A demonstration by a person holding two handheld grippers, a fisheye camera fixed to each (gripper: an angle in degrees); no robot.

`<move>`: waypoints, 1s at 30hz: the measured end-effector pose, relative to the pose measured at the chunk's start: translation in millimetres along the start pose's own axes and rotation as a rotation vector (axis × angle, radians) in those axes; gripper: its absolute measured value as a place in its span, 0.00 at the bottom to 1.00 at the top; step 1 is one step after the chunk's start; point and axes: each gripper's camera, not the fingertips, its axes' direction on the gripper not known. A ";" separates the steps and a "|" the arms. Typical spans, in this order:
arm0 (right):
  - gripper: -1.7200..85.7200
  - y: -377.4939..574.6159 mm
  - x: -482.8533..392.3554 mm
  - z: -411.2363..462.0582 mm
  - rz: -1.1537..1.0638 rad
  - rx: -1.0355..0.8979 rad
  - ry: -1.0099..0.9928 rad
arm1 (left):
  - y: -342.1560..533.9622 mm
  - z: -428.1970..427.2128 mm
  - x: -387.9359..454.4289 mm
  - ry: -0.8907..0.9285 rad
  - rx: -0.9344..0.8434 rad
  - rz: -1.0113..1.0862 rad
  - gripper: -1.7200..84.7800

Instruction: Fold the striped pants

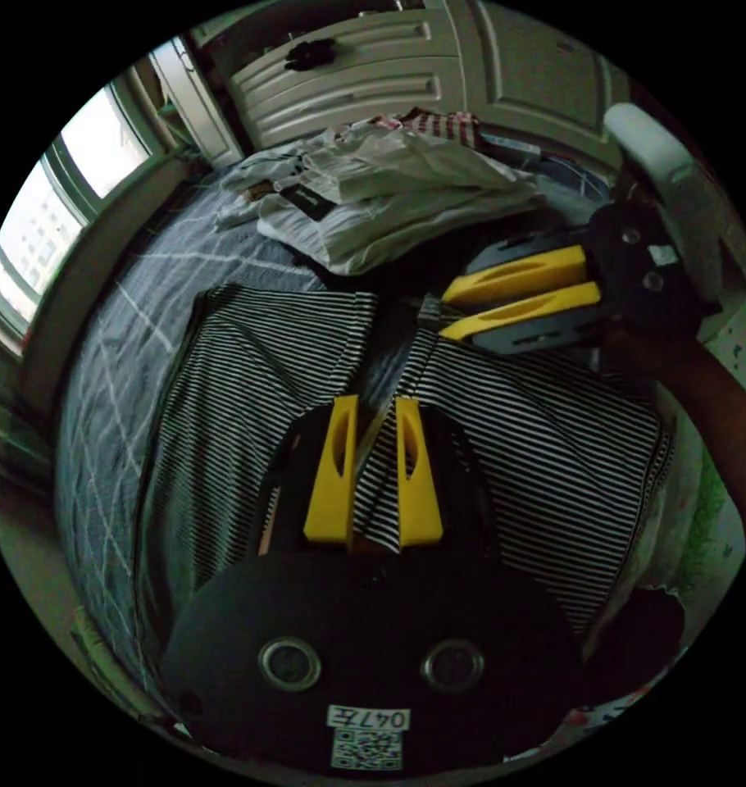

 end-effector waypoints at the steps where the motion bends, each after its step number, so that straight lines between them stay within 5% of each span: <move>1: 0.07 9.9 9.7 -23.2 0.038 0.028 -0.018 | -3.8 -3.3 8.3 -0.060 0.016 -0.002 0.09; 4: 0.09 69.6 32.3 -102.2 0.189 0.216 -0.083 | -4.9 -24.6 32.7 -0.055 0.099 0.051 0.08; 8: 0.08 169.5 23.7 -165.9 0.359 0.242 -0.105 | -14.6 -42.5 83.2 0.236 0.171 0.255 0.10; 11: 0.08 237.7 -13.0 -190.9 0.453 0.263 -0.074 | -49.9 -37.4 118.2 0.265 0.178 0.305 0.14; 16: 0.07 275.8 -62.7 -208.0 0.530 0.333 -0.132 | -119.2 21.2 153.8 0.397 -0.224 0.253 0.20; 21: 0.04 246.5 -102.6 -231.2 0.390 0.448 -0.213 | -118.2 32.6 158.9 0.252 -0.203 0.221 0.07; 25: 0.05 228.1 -145.5 -243.5 0.163 0.356 -0.263 | -95.7 27.7 129.3 0.068 -0.192 0.175 0.02; 30: 0.07 281.6 -134.6 -279.0 0.404 0.438 -0.130 | -70.0 24.9 103.8 0.096 -0.132 0.070 0.01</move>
